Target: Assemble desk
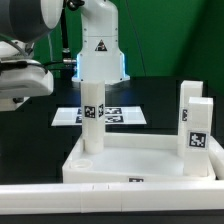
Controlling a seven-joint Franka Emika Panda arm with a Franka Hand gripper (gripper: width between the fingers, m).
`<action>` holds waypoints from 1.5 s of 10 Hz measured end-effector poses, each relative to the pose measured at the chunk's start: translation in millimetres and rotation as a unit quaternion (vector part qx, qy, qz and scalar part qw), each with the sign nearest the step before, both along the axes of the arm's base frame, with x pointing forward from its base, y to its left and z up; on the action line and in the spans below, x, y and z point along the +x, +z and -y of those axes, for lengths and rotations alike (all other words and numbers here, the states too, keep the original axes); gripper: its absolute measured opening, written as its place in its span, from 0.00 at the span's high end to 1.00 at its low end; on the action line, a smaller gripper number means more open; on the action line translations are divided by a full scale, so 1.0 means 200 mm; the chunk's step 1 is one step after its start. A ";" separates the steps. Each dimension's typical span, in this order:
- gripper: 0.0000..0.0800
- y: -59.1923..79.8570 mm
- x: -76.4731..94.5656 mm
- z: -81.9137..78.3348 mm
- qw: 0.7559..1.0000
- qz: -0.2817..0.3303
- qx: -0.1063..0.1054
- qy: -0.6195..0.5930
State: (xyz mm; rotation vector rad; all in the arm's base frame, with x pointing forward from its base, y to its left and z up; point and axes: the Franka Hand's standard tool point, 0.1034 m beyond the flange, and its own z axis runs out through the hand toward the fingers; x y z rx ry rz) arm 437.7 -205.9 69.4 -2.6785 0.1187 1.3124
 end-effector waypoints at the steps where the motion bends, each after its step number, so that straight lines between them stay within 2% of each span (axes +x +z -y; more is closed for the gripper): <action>1: 0.64 0.00 0.03 0.01 1.000 0.022 -0.007 0.004; 2: 0.64 -0.01 0.07 0.02 0.998 0.062 -0.015 0.006; 3: 0.64 0.04 0.10 -0.01 0.996 0.080 -0.034 0.014; 4: 0.64 0.19 0.23 -0.07 0.993 0.114 -0.028 0.025; 5: 0.64 0.32 0.30 -0.06 0.991 0.129 -0.031 0.017; 6: 0.64 0.34 0.32 -0.03 0.989 0.145 -0.040 0.009; 7: 0.64 0.31 0.36 -0.01 0.979 0.196 -0.049 0.014; 9: 0.64 0.31 0.38 -0.02 0.962 0.265 -0.065 0.013; 10: 0.64 0.35 0.44 -0.08 0.958 0.279 -0.072 0.007; 12: 0.64 0.49 0.63 -0.17 0.936 0.346 -0.064 -0.030; 14: 0.64 0.65 0.79 -0.30 0.907 0.412 -0.080 -0.044; 15: 0.64 0.71 0.83 -0.33 0.896 0.435 -0.081 -0.041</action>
Offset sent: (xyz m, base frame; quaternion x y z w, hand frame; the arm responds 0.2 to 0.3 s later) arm 0.0637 0.0192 0.1000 -0.0279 0.1474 -0.0198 0.9885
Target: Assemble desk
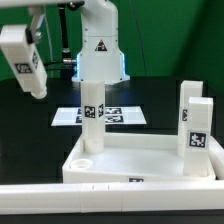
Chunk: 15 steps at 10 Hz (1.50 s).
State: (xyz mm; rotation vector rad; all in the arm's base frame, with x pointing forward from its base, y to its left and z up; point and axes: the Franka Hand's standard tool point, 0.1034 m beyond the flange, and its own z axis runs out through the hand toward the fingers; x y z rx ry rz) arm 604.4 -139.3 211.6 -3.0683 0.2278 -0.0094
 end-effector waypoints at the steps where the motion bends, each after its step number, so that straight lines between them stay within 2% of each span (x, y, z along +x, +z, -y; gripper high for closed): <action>1: 0.64 0.00 0.03 0.03 0.999 0.050 -0.018 -0.001; 3: 0.64 -0.02 0.02 0.05 0.994 0.099 -0.036 -0.009; 4: 0.64 -0.03 0.04 0.07 0.986 0.153 -0.058 -0.014; 5: 0.64 -0.10 -0.01 0.05 0.979 0.191 -0.073 -0.024; 6: 0.64 -0.14 -0.02 -0.03 0.978 0.193 -0.069 -0.023; 7: 0.64 -0.12 0.05 -0.07 0.967 0.238 -0.086 -0.025; 8: 0.64 -0.15 0.08 -0.16 0.958 0.269 -0.093 -0.033; 9: 0.64 -0.17 0.09 -0.30 0.966 0.247 -0.062 -0.049; 10: 0.64 -0.15 0.10 -0.28 0.965 0.251 -0.068 -0.035; 13: 0.64 -0.16 0.08 -0.26 0.966 0.247 -0.069 -0.031; 14: 0.64 -0.14 0.05 -0.19 0.970 0.235 -0.059 -0.020; 15: 0.64 -0.14 0.03 -0.15 0.971 0.234 -0.049 -0.029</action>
Offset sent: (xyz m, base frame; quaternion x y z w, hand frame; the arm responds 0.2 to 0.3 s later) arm 0.0000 0.0000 0.0000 0.0000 0.1938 0.0000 0.9810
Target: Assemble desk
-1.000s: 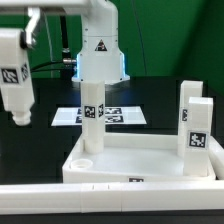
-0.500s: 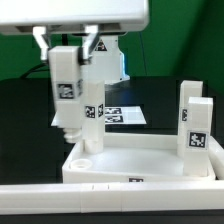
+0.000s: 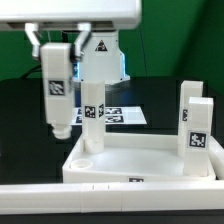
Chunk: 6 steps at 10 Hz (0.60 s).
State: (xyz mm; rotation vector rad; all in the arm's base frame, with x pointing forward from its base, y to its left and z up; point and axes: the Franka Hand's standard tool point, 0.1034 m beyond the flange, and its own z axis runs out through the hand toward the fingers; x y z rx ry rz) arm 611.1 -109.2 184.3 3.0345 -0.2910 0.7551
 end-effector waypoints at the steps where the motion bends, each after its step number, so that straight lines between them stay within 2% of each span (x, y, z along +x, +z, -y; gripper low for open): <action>1: 0.64 -0.03 0.00 -0.02 1.000 -0.002 0.005 0.002; 3: 0.64 -0.06 0.00 -0.05 1.000 -0.004 0.006 0.005; 5: 0.64 -0.12 0.02 -0.06 1.000 0.010 -0.006 -0.005; 6: 0.64 -0.14 0.03 -0.08 1.000 0.016 -0.005 -0.017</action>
Offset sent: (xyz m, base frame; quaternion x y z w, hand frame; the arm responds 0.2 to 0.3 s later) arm 0.0127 0.0186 -0.0163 -0.0406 0.0519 0.0081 0.9978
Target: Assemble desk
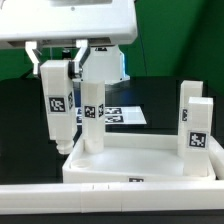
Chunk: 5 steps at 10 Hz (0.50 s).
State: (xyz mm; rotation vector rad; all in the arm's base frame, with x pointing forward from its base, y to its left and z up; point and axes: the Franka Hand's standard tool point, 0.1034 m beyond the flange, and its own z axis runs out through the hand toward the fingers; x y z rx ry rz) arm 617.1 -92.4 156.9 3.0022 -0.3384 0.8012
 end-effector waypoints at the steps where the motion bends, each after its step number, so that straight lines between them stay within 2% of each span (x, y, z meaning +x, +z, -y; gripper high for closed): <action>1: 0.64 0.01 0.01 -0.02 1.000 0.005 0.003 -0.006; 3: 0.64 0.01 0.00 -0.06 1.000 0.007 0.005 -0.004; 5: 0.64 -0.03 -0.01 -0.10 1.000 0.013 0.001 -0.005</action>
Offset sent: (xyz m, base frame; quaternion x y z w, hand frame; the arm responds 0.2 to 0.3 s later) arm -0.0090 0.0258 -0.0050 0.0018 0.0376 0.0357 0.9987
